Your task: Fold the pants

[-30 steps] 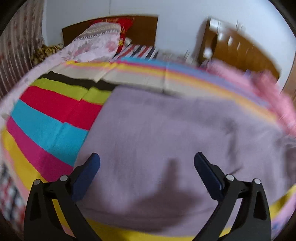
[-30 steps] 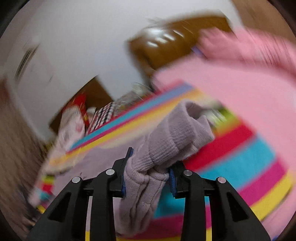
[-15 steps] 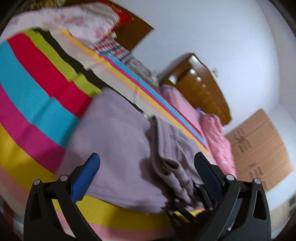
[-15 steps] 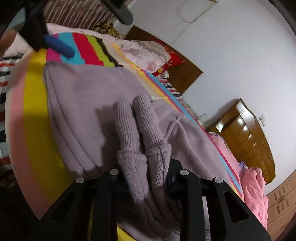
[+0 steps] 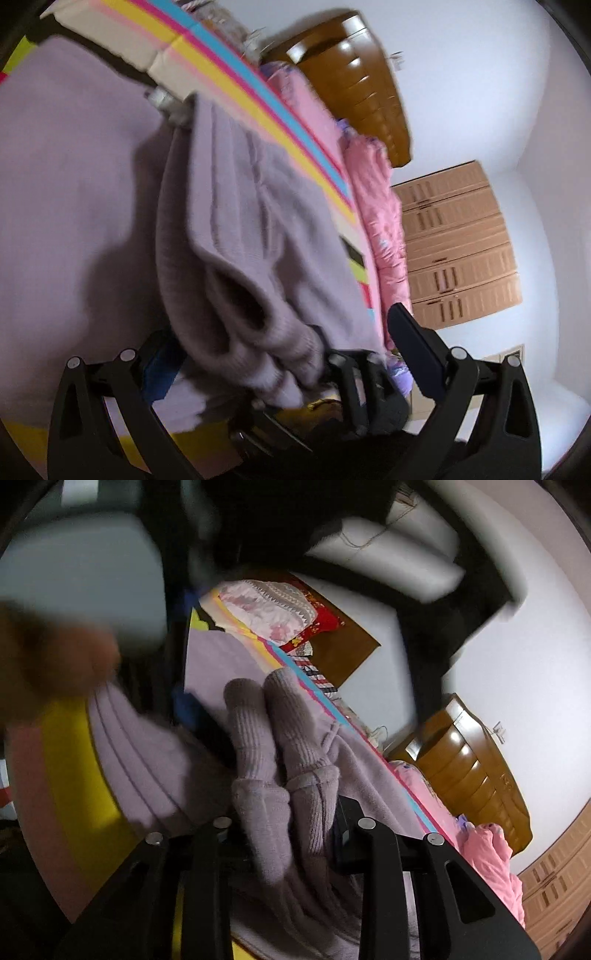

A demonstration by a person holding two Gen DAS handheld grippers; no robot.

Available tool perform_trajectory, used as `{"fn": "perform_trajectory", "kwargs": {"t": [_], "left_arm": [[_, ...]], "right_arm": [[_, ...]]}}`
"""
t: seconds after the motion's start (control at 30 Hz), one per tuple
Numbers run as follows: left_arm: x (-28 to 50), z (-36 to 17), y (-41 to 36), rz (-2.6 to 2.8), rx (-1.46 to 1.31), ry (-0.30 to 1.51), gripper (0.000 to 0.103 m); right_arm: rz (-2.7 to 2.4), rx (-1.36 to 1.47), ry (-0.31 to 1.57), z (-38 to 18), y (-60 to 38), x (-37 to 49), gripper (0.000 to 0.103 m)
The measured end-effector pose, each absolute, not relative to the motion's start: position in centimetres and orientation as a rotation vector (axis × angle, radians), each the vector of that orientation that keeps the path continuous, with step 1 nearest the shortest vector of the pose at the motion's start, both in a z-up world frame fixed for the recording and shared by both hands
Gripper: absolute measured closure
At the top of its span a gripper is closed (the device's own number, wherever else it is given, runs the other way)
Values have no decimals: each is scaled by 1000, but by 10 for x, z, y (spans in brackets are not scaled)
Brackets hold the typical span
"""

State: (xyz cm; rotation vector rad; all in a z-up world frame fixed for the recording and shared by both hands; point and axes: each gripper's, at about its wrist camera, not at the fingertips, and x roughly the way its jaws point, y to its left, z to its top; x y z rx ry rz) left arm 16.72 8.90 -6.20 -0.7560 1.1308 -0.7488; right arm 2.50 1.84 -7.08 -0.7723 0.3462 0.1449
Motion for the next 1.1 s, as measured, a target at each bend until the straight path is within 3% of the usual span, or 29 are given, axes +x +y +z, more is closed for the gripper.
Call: {"fn": "perform_trajectory", "kwargs": {"t": [0.13, 0.2, 0.27, 0.4, 0.5, 0.53, 0.6, 0.67, 0.73, 0.9, 0.93, 1.0, 1.03, 1.07, 1.1], "left_arm": [[182, -70, 82, -735, -725, 1133, 7], [187, -71, 78, -706, -675, 1134, 20], [190, -76, 79, -667, -649, 1128, 42], [189, -83, 88, -670, -681, 1092, 48], [188, -81, 89, -677, -671, 1084, 44], [188, -81, 88, -683, -673, 1083, 37], [182, -76, 87, -704, -665, 1083, 24], [183, -73, 75, -720, -625, 1084, 8], [182, -70, 68, -710, -578, 1087, 2], [181, -68, 63, -662, -576, 1099, 2], [179, -67, 63, -656, -589, 1096, 5], [177, -65, 62, -599, -548, 1094, 24], [175, -65, 62, -548, -508, 1093, 57], [173, -63, 62, -527, -489, 1088, 69], [168, -55, 62, -532, -483, 1053, 75]], "right_arm": [[156, -781, 347, -72, 19, 30, 75], [175, -816, 339, -73, 20, 27, 68], [215, -794, 342, -66, 14, 19, 45], [304, -614, 289, -33, -33, -18, 45], [321, -379, 278, -10, -92, -44, 42], [287, -267, 294, -5, -123, -51, 36], [205, -142, 356, -9, -162, -53, 15], [143, -86, 477, -25, -185, -50, 15], [124, -66, 602, -44, -194, -37, 15], [161, -79, 629, -53, -185, -19, 16], [168, -77, 634, -55, -182, -16, 15], [172, -72, 651, -60, -174, -7, 15], [183, -71, 659, -63, -170, -4, 15], [187, -76, 666, -70, -161, -2, 15], [186, -81, 671, -72, -156, 0, 15]]}}
